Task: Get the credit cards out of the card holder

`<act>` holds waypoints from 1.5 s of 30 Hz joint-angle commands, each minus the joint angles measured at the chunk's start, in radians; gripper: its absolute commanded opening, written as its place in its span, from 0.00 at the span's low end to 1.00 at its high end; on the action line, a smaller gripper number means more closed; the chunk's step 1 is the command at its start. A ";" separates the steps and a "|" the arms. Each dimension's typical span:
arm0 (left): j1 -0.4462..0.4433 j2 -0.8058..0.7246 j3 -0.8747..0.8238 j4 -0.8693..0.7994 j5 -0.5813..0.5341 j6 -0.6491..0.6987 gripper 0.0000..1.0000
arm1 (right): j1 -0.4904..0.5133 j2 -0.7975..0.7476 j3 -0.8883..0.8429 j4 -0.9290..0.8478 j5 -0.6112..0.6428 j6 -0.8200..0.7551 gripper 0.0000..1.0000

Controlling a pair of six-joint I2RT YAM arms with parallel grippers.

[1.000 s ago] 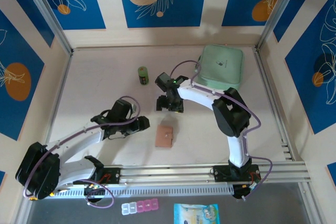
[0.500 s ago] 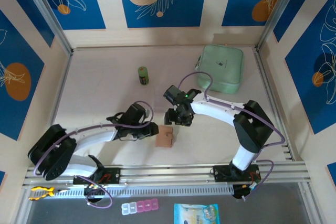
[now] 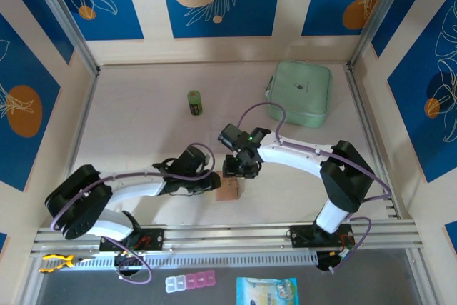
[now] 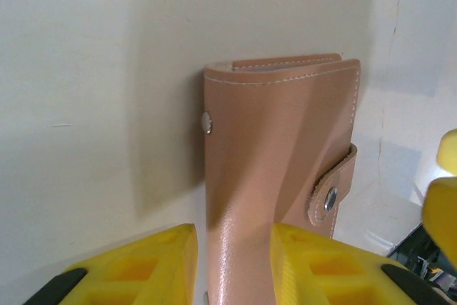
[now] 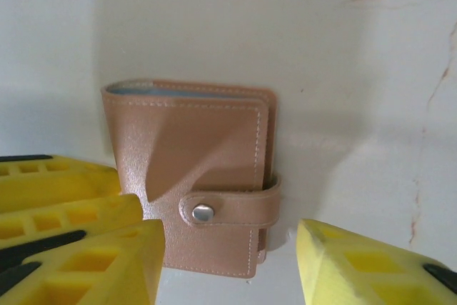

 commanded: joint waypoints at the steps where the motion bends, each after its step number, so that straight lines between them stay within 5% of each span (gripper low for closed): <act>1: -0.006 -0.056 -0.021 -0.003 -0.047 -0.032 0.32 | 0.029 0.037 0.040 -0.049 0.018 0.025 0.49; 27: 0.076 -0.164 -0.176 0.139 0.004 -0.138 0.21 | 0.102 0.225 0.141 -0.093 0.049 0.024 0.39; 45: 0.072 -0.081 -0.106 0.211 0.079 -0.140 0.16 | 0.092 0.195 0.050 0.025 0.002 0.049 0.18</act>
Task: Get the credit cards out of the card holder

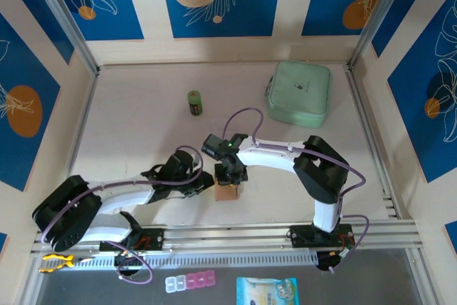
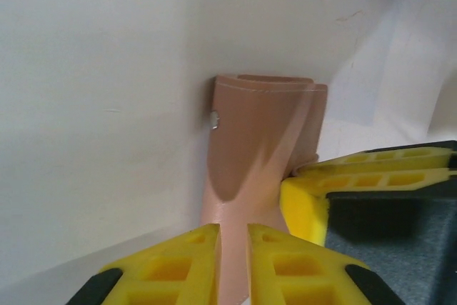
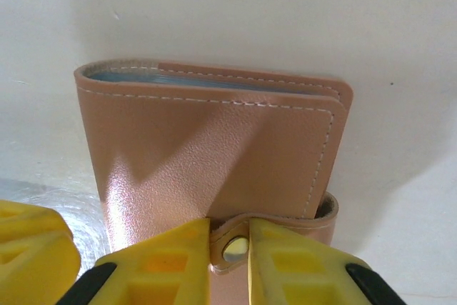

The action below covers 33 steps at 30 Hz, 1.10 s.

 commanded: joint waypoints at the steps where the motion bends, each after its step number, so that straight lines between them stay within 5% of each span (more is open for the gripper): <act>1: 0.004 0.024 0.036 0.034 0.036 -0.010 0.16 | -0.003 0.012 -0.051 0.059 -0.050 0.022 0.17; 33: 0.000 0.061 0.064 0.011 0.027 -0.021 0.17 | -0.048 -0.141 -0.109 -0.029 0.037 0.000 0.22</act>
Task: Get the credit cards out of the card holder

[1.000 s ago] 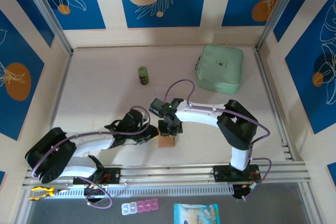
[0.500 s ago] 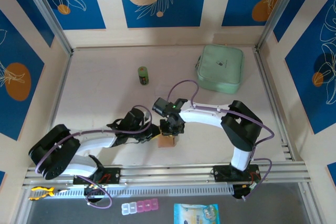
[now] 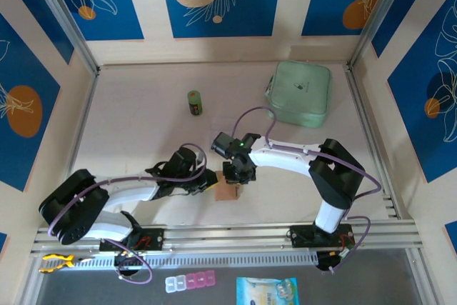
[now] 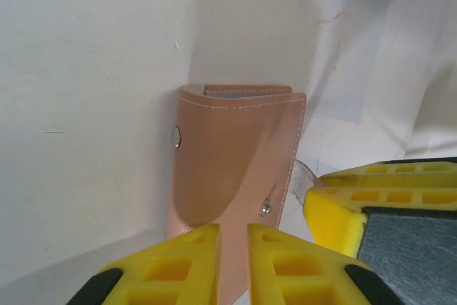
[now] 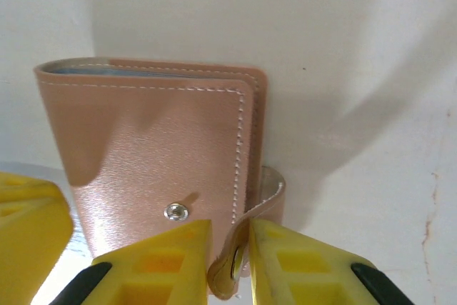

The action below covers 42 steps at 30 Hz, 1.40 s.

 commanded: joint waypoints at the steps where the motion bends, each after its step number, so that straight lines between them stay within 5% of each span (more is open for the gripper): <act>1: 0.000 -0.001 0.030 -0.023 -0.003 0.006 0.16 | -0.005 -0.025 -0.016 -0.042 0.026 -0.008 0.22; 25: 0.000 0.004 0.023 -0.038 -0.015 0.007 0.17 | -0.036 0.026 -0.102 0.062 -0.005 -0.007 0.22; 42: 0.030 -0.042 0.023 -0.094 -0.017 0.038 0.19 | -0.049 -0.071 -0.111 0.070 -0.011 -0.024 0.10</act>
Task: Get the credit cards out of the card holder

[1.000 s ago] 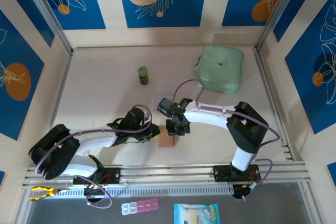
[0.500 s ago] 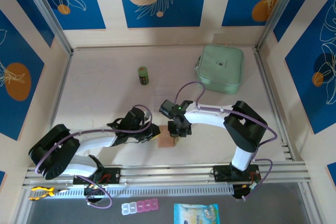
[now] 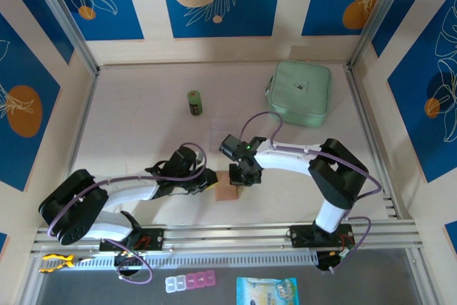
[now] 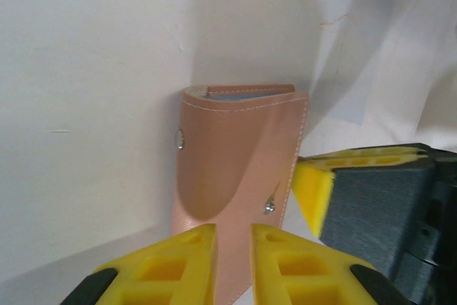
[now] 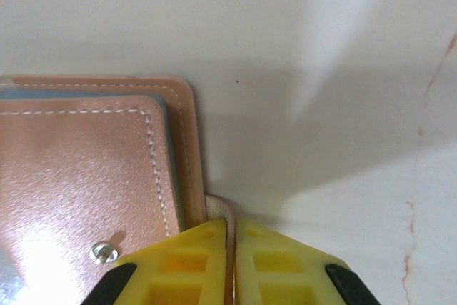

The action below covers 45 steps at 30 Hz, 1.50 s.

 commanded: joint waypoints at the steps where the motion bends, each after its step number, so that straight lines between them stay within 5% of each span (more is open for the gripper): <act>1: 0.028 -0.047 0.013 -0.069 -0.016 0.041 0.20 | -0.005 -0.049 0.012 -0.043 0.016 -0.015 0.10; 22: 0.212 -0.239 0.113 -0.444 0.040 0.305 0.31 | 0.049 -0.095 0.184 -0.166 0.030 -0.031 0.10; 32: 0.213 -0.236 0.096 -0.421 0.074 0.303 0.32 | 0.111 -0.037 0.300 -0.200 0.022 -0.097 0.10; 45: 0.173 -0.111 0.073 -0.327 0.108 0.279 0.26 | 0.075 -0.117 0.157 -0.266 0.092 -0.090 0.10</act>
